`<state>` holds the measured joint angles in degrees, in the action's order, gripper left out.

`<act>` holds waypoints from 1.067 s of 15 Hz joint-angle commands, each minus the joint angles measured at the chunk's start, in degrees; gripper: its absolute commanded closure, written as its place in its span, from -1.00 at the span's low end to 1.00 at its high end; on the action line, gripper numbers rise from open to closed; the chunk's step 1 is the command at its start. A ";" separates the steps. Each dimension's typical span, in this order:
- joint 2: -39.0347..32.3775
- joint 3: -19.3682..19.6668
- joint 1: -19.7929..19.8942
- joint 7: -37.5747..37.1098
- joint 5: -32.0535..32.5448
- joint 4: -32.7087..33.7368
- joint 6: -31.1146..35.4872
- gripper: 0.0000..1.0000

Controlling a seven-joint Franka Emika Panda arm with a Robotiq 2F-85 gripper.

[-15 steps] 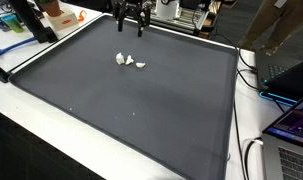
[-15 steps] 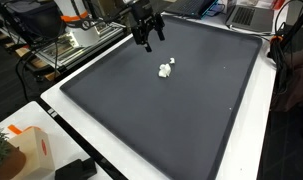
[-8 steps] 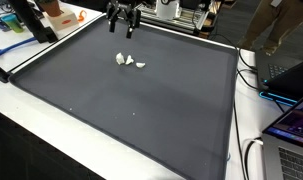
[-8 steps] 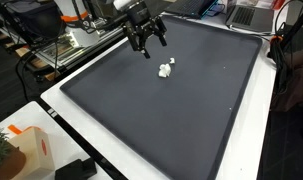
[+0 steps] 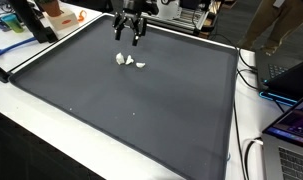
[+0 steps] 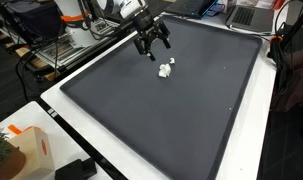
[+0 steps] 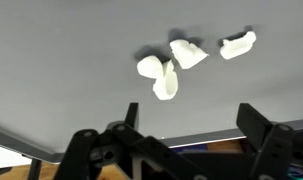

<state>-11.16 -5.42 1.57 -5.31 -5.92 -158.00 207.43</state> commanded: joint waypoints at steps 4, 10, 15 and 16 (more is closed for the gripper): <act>-3.67 1.23 -0.85 -2.33 1.29 0.17 5.15 -1.00; -5.92 -1.24 -2.54 -3.23 3.77 0.41 7.14 -1.00; -7.97 -0.97 -4.91 -1.88 1.76 0.45 10.45 -1.00; -8.35 -0.85 -5.34 -1.66 1.24 0.45 11.28 -1.00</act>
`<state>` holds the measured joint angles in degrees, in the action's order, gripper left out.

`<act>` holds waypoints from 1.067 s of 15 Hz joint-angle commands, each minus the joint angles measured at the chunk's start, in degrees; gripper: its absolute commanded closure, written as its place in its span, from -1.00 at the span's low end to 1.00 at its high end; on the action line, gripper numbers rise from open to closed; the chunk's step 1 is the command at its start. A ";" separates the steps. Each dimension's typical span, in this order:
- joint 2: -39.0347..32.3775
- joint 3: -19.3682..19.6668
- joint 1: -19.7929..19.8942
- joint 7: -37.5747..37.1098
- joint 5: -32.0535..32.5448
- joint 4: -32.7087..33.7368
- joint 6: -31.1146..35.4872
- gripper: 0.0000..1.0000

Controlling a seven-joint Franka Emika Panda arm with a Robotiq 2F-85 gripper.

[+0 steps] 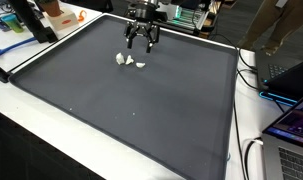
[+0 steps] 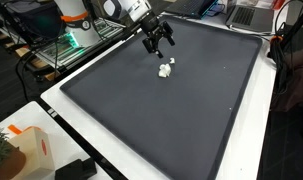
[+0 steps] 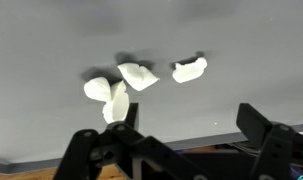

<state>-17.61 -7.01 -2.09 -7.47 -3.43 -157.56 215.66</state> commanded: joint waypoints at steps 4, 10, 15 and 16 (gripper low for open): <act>-0.86 1.04 -2.64 0.88 -2.47 0.73 1.43 -1.00; 1.69 4.76 -6.42 8.65 -8.53 5.34 -9.32 -1.00; 2.08 9.56 -11.93 15.61 -16.36 9.05 -16.54 -1.00; 1.45 7.44 -8.81 11.35 -10.93 8.50 -13.87 -1.00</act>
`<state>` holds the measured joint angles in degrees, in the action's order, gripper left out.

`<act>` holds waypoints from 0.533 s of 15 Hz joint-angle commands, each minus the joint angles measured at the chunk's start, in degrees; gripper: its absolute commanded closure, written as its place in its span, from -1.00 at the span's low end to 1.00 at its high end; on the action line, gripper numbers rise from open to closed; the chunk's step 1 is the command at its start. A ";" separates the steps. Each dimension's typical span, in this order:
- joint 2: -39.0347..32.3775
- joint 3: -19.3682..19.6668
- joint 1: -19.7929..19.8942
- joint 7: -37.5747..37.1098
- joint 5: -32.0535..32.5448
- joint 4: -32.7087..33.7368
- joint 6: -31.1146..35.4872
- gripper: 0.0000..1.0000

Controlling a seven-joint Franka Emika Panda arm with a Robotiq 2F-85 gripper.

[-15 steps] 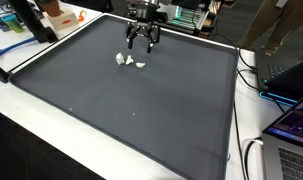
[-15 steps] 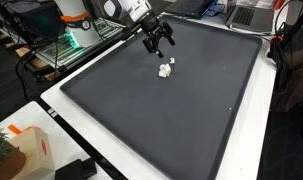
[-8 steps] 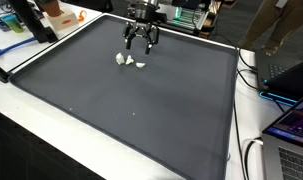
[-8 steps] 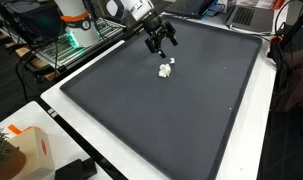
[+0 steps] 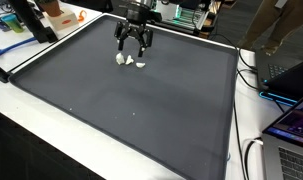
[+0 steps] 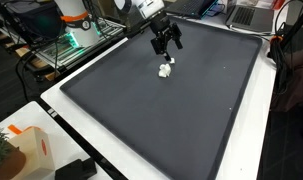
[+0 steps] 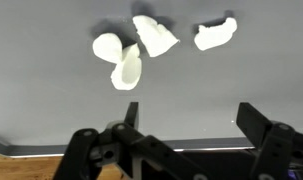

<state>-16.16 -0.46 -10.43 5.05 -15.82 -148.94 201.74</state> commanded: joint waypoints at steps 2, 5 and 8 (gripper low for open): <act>0.01 1.58 -1.73 1.72 -2.03 0.67 -1.01 -1.00; 0.26 2.96 -3.06 2.67 -3.28 0.96 -1.89 -1.00; 2.06 3.68 -3.23 3.20 -3.38 1.40 -6.41 -1.00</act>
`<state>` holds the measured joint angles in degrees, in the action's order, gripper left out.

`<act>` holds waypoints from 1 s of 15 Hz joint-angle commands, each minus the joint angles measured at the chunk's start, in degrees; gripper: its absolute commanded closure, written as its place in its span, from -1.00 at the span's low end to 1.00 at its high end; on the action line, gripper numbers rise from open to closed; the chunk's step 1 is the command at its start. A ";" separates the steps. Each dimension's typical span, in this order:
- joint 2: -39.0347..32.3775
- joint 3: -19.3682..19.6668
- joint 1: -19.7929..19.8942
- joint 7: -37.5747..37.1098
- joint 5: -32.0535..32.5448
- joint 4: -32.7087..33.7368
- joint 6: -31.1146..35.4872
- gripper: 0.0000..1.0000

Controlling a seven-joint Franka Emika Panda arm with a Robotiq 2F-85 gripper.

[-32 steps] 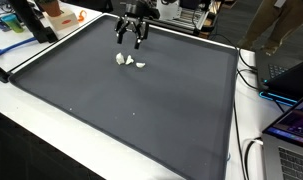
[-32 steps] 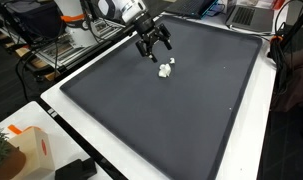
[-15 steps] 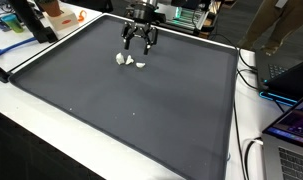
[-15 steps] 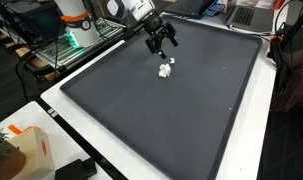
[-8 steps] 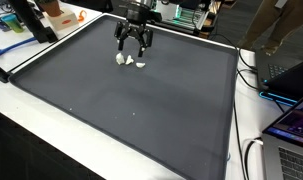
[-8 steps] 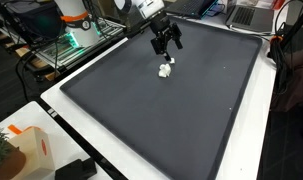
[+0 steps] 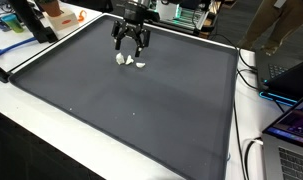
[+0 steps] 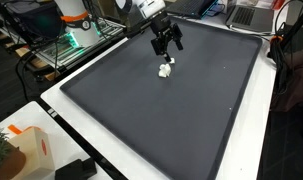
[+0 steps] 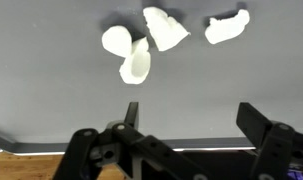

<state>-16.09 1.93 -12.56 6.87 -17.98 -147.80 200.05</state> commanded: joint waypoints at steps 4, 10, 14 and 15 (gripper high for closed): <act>3.39 4.39 -3.43 1.70 -1.76 2.75 -13.65 -1.00; 2.63 9.22 -6.43 0.05 -0.02 5.44 -19.25 -1.00; 1.42 12.78 -9.36 -1.39 1.28 7.46 -20.62 -1.00; 1.13 13.61 -9.86 -1.48 1.59 8.24 -21.43 -1.00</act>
<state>-13.79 12.71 -20.33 6.80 -17.67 -141.68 180.54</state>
